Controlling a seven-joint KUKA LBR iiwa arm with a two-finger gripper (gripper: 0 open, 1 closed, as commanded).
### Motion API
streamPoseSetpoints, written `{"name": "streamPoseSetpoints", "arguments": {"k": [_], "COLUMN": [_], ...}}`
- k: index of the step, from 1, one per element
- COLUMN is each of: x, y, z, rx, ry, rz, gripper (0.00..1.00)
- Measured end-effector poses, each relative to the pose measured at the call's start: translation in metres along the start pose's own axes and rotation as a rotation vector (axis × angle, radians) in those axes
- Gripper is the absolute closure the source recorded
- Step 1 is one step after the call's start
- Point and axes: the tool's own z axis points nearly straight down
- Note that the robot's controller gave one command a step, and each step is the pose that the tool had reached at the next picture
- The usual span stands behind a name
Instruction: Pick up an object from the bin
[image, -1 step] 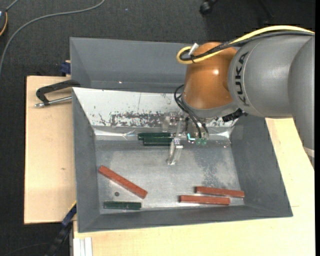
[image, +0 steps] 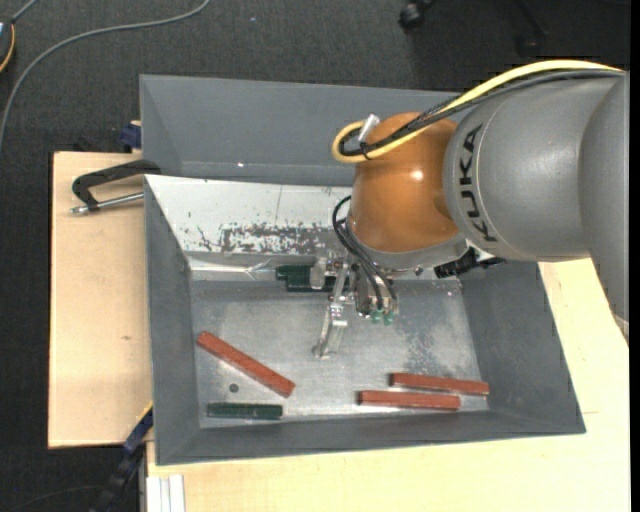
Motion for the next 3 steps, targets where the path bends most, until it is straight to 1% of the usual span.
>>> {"name": "streamPoseSetpoints", "arguments": {"k": [1,2,3], "x": [0.049,0.047,0.020], "y": [0.051,0.050,0.004], "z": [0.088,0.087,-0.070], "rx": [0.002,0.001,-0.001], "ry": [0.005,0.001,-0.015], "rz": [0.260,0.262,0.085], "gripper": [0.00,1.00,1.00]}}
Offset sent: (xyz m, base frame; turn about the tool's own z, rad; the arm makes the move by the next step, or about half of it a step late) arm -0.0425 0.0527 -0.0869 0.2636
